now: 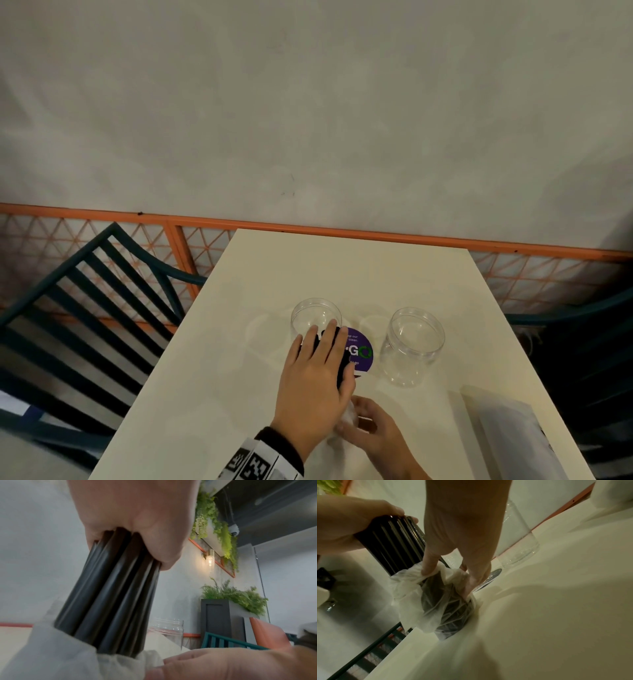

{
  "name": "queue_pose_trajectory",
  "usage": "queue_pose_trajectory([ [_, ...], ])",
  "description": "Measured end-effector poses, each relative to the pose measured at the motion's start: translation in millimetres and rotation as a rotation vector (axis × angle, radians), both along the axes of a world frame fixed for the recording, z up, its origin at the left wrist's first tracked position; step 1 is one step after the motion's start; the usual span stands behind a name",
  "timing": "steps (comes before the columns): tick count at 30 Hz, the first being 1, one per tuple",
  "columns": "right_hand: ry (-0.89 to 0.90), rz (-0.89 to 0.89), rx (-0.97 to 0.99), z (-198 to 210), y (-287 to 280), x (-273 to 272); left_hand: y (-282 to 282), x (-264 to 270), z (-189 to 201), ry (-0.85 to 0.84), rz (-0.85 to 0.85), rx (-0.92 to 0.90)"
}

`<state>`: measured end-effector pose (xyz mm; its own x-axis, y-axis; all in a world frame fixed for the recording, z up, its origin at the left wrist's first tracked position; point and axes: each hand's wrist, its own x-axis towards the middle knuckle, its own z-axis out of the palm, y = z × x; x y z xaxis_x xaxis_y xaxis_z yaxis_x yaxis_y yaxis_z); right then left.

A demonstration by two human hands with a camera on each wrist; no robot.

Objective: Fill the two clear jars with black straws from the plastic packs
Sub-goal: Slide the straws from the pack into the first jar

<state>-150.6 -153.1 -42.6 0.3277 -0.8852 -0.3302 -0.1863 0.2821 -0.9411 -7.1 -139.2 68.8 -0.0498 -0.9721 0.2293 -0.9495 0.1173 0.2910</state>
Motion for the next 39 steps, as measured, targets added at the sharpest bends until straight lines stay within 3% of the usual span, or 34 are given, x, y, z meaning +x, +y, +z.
queue_pose_trajectory([
  [3, 0.068, -0.026, -0.109, 4, 5, 1, 5, 8, 3, 0.081, 0.025, 0.046],
  [7, 0.045, -0.152, -0.279, 29, 14, 0, 16, 30, 16, 0.377, 0.049, -0.065],
  [10, 0.115, -0.194, -0.592, 74, 9, -5, 21, 42, 35, 0.586, 0.043, -0.178],
  [13, 0.301, -0.202, -0.859, 120, -11, -14, 11, 51, 47, 0.748, 0.006, -0.244],
  [17, 0.671, -0.237, -1.236, 162, -51, -26, -18, 62, 50, 0.694, -0.049, -0.141],
  [22, 0.991, -0.16, -1.489, 179, -90, -22, -59, 61, 32, 0.516, -0.042, -0.067],
  [26, 1.051, -0.066, -1.618, 173, -105, -13, -76, 40, -6, 0.487, 0.03, 0.05],
  [32, 1.065, 0.031, -1.686, 166, -112, -1, -81, 24, -41, 0.632, 0.126, -0.028],
  [39, 1.151, 0.115, -1.685, 175, -114, 14, -88, 28, -61, 0.617, 0.136, -0.089],
])
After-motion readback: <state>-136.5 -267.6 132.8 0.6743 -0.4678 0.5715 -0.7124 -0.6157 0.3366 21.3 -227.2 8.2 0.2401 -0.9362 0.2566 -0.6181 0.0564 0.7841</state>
